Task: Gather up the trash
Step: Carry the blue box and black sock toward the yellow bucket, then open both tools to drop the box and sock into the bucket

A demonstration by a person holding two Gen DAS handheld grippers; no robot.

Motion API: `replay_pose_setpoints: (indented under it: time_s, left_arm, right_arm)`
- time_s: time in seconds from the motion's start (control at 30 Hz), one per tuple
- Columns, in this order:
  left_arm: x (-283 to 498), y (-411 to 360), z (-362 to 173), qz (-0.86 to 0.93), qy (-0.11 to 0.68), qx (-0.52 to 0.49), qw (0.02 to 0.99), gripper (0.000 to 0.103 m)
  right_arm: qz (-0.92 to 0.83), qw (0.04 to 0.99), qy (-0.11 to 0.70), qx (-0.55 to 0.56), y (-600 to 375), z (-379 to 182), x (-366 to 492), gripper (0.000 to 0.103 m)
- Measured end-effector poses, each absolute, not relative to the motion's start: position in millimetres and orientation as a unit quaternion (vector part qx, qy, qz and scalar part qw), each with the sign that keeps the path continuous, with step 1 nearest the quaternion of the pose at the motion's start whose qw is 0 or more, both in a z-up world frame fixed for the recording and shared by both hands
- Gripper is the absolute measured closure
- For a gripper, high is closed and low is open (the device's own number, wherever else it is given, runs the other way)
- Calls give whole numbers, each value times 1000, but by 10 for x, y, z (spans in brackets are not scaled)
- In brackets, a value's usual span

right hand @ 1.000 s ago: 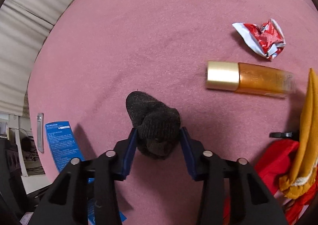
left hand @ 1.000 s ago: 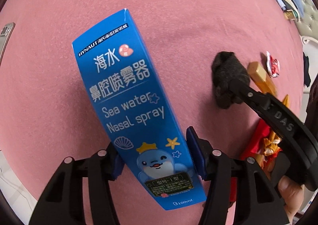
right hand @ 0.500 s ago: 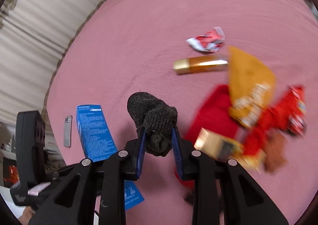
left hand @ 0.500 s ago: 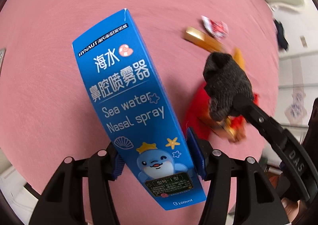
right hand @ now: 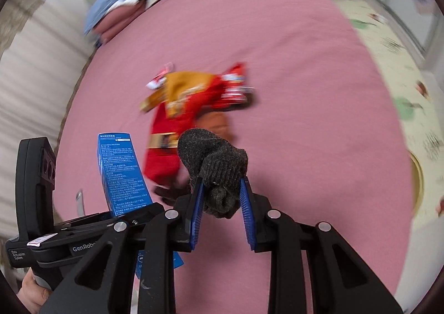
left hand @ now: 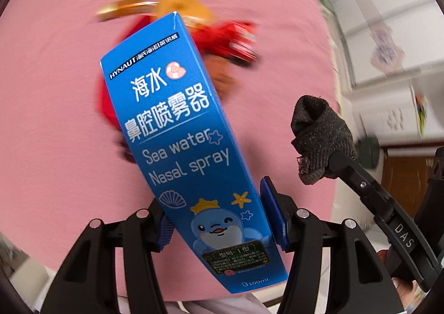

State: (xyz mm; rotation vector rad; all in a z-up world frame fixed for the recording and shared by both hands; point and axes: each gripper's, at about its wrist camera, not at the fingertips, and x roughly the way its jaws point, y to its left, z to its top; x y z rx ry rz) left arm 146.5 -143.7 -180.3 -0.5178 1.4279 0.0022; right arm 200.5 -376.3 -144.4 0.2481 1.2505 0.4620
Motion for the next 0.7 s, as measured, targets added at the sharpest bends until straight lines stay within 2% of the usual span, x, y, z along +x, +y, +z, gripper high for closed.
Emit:
replay_pose_setpoints:
  time_s: [0.37,0.7]
  left_arm:
    - [1577,-3541,-1966,-155,682,-168,695,47]
    - [1918,-5135,-2262,-242,703,-87,664,47]
  right_arm:
    - [60,799,568,189,-5881,-1551,1565,77]
    - [-44,790,555,256,-7198,-1838,1420,77]
